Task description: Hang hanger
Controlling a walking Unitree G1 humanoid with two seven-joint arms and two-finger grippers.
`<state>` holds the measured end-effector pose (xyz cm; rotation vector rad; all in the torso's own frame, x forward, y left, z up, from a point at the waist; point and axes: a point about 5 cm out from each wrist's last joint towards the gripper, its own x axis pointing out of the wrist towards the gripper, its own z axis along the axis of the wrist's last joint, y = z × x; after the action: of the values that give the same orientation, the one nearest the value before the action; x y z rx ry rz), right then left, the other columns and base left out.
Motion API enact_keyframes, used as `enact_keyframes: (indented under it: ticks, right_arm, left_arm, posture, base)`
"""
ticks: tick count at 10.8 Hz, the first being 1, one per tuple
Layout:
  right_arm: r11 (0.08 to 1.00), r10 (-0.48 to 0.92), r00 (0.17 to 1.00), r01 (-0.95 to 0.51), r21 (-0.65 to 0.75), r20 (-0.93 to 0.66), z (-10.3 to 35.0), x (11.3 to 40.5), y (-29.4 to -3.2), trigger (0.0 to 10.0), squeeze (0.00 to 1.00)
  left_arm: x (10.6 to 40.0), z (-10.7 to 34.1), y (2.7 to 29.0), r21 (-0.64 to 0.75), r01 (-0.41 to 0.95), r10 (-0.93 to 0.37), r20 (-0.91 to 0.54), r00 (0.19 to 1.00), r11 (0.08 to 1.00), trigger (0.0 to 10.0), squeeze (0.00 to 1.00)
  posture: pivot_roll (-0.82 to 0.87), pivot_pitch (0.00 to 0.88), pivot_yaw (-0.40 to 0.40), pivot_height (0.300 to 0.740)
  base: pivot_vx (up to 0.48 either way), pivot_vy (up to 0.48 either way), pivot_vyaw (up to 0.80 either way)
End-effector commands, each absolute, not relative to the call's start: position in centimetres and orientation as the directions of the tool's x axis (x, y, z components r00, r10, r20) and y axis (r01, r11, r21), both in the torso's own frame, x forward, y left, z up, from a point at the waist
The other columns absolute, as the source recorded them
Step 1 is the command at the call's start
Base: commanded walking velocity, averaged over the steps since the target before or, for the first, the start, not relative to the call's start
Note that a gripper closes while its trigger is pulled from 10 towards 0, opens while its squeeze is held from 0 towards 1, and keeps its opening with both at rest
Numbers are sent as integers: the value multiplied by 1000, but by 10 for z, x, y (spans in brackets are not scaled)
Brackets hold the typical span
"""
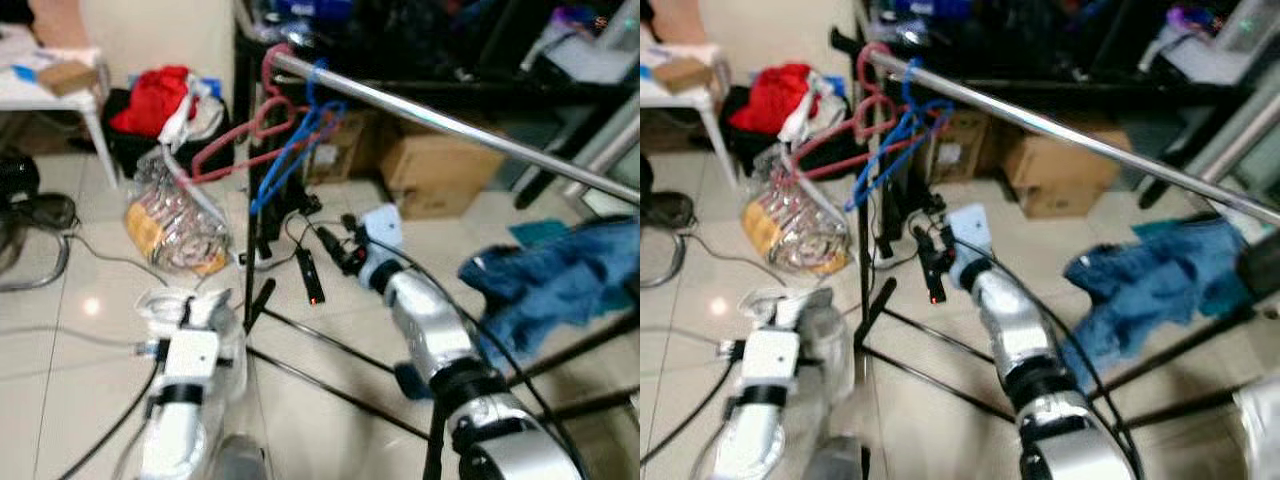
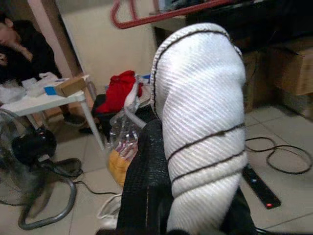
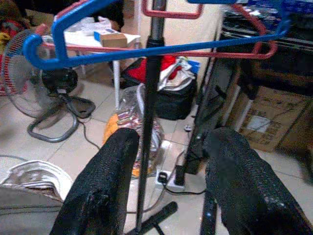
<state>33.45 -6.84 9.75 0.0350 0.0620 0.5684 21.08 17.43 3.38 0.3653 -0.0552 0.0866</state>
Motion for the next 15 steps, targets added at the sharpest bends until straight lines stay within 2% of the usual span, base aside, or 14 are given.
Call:
enact_keyframes:
  ticks: [1,5,7,10,13,15]
  right_arm:
    - [851,524,850,-522,54,-57,97,335,-72,10000,0]
    - [808,589,808,-589,-16,-6,102,329,-61,10000,0]
    - [780,626,779,-624,-50,49,106,323,-60,10000,0]
    - [771,637,769,-634,-63,60,108,322,-57,10000,0]
    - [765,644,763,-641,-65,61,108,322,-53,10000,0]
    - [765,644,763,-641,-68,58,108,321,-53,10000,0]
  left_arm:
    - [214,40,167,344,-76,43,102,994,936,10000,0]
    - [214,42,171,311,-118,85,118,989,943,10000,0]
    - [212,54,177,307,-176,125,176,976,935,10000,0]
    - [208,60,192,247,-317,273,196,942,916,10000,0]
    - [202,58,192,249,-326,288,176,941,912,10000,0]
    - [202,57,192,240,-329,295,166,941,913,10000,0]
  posture:
    - [365,43,-169,740]
    - [372,42,-170,740]
    - [378,42,-171,740]
    - [390,47,-174,740]
    - [397,48,-174,740]
    - [393,49,-173,740]
  base:
    - [0,0,0]
    - [0,0,0]
    - [0,0,0]
    - [0,0,0]
    - [0,0,0]
    - [0,480,0]
